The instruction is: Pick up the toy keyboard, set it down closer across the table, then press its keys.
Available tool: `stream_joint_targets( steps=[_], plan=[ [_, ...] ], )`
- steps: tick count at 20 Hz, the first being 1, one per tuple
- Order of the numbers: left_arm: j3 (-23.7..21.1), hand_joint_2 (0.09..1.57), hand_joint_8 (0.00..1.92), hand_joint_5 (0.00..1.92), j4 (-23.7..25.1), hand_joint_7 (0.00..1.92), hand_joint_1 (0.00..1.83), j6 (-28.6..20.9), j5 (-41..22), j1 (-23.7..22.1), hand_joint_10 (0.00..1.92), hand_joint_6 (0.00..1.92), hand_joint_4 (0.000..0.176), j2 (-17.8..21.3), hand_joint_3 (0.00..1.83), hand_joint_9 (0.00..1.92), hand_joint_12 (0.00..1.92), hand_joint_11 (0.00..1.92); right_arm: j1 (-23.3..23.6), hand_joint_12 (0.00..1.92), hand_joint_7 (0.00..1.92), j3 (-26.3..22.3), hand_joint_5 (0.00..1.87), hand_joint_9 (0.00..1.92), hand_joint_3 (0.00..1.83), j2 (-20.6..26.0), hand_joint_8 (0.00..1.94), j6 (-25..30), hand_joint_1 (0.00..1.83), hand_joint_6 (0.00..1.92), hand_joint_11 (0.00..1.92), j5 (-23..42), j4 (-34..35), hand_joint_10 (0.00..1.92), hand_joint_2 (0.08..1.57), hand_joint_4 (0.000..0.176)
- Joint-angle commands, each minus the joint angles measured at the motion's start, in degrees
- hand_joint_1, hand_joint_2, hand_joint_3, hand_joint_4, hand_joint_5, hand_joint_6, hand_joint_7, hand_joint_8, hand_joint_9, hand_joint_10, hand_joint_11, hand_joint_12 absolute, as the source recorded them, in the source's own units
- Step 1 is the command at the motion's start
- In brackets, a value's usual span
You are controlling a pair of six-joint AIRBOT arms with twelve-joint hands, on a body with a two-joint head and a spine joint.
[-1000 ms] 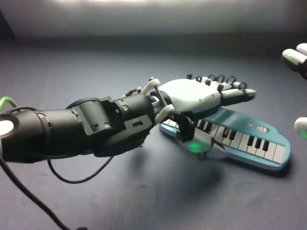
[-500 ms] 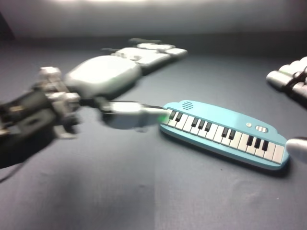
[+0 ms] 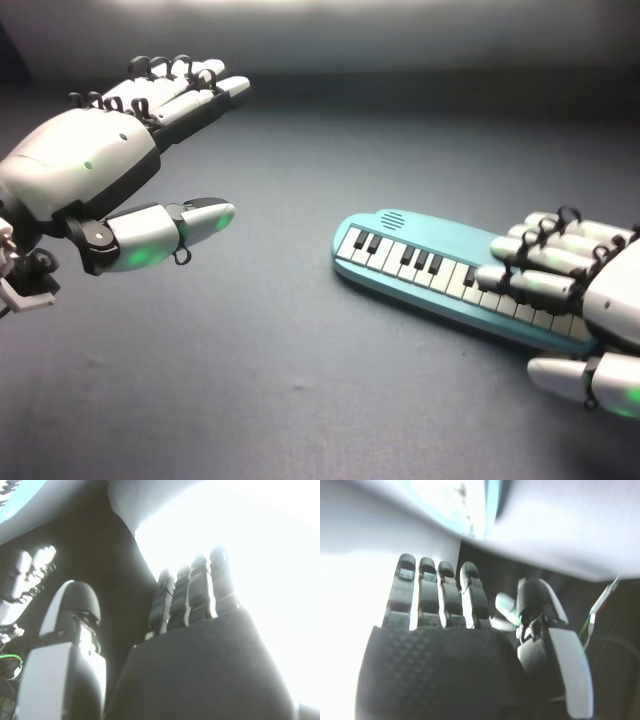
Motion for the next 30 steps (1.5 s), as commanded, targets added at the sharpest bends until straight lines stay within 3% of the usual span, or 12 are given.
stream_joint_targets(
  steps=[1,4,5,7,10,13,16,19,21,28,29,30],
  plan=[
    [0.12,1.34,0.0,0.1,-0.36,0.0,0.57,0.07,-7.95,-0.54,0.0,0.01,0.0,0.43,0.0,0.0,0.0,0.0,0.83,0.0,0.0,0.18,0.3,0.0,0.0,-0.27,0.0,-1.03,0.06,0.03,0.0,3.85,0.25,0.0,1.39,0.0],
    [0.03,1.33,0.0,0.08,-0.41,0.0,0.6,0.07,-8.54,-0.47,0.0,0.0,0.0,0.39,0.0,0.0,0.0,0.0,0.87,0.0,0.0,0.15,0.39,0.0,0.0,-0.31,0.0,-2.13,0.0,0.04,0.0,3.59,1.24,0.0,1.37,0.0],
    [-0.05,1.33,0.0,0.08,-0.52,0.0,0.59,0.07,-8.78,-0.27,0.0,0.0,0.0,0.4,0.0,0.0,0.0,0.0,0.87,0.0,0.0,0.1,0.36,0.0,0.0,-0.29,0.0,-2.13,0.0,0.03,0.0,3.95,1.29,0.0,1.37,0.016],
    [-0.05,1.33,0.0,0.08,-0.77,0.0,0.58,0.07,-8.93,-0.15,0.0,0.0,0.0,0.4,0.0,0.0,0.0,0.0,0.87,0.0,0.0,-0.61,0.33,0.0,0.0,0.29,0.0,-2.13,0.0,0.02,0.0,5.98,1.6,0.0,1.38,0.0],
    [-0.1,1.33,0.0,0.09,-1.2,0.0,0.61,0.07,-9.59,0.19,0.0,0.0,0.0,0.4,0.0,0.0,0.0,0.0,0.86,0.0,0.0,-2.5,0.07,0.0,0.0,2.5,0.0,-2.13,0.07,0.0,0.0,9.56,1.79,0.0,1.37,0.0],
    [-0.19,1.32,0.0,0.09,-1.83,0.0,0.59,0.06,-10.21,0.7,0.0,0.0,0.0,0.41,0.0,0.0,0.0,0.0,0.12,0.0,0.0,-3.33,0.04,0.0,0.01,3.14,0.0,-2.13,0.0,0.0,0.0,9.82,1.9,0.0,1.4,0.0],
    [-0.18,1.32,0.0,0.1,-2.25,0.0,0.6,0.06,-10.39,0.79,0.0,0.0,0.0,0.41,0.0,0.0,0.0,0.0,-1.97,0.0,0.0,-3.38,0.16,0.0,0.01,3.11,0.0,-2.16,0.0,0.05,0.0,9.41,3.15,0.0,1.41,0.007],
    [-0.19,1.31,0.0,0.14,-2.25,0.0,0.64,0.06,-10.35,0.79,0.0,0.01,0.0,0.4,0.0,0.0,0.0,0.0,-2.75,0.0,0.03,-3.34,0.57,0.0,0.0,3.07,0.0,-3.35,0.0,0.03,0.0,8.59,3.87,0.0,1.38,0.0],
    [-0.18,1.31,0.0,0.16,-2.25,0.0,0.62,0.06,-10.2,0.81,0.0,0.02,0.0,0.32,0.0,0.0,0.0,0.0,-2.75,0.0,0.07,-3.3,0.65,0.0,0.0,3.07,0.0,-3.38,0.0,0.02,0.0,8.7,3.87,0.0,1.38,0.0],
    [-0.82,1.31,0.0,0.18,-2.7,0.0,0.68,0.05,-12.57,1.52,0.0,0.01,0.0,0.69,0.0,0.0,0.0,0.0,-2.72,0.0,0.0,-5.72,0.0,0.0,0.0,6.9,0.0,-2.15,0.0,0.0,0.0,18.08,4.3,0.0,1.38,0.0],
    [-1.09,1.29,0.0,0.19,-3.42,0.0,0.73,0.08,-13.86,2.15,0.0,0.01,0.0,0.83,0.0,0.0,0.0,0.0,-2.73,0.0,0.0,-6.57,0.0,0.0,0.01,8.05,0.0,-1.78,0.0,0.0,0.0,21.06,4.4,0.0,1.4,0.034],
    [-1.18,1.29,0.0,0.19,-3.81,0.0,0.73,0.08,-14.67,2.52,0.0,0.01,0.0,0.89,0.0,0.0,0.0,0.0,-2.73,0.0,0.0,-6.95,0.0,0.0,0.01,8.51,0.0,-1.45,0.0,0.0,0.0,22.62,4.4,0.0,1.4,0.034]
  ],
)
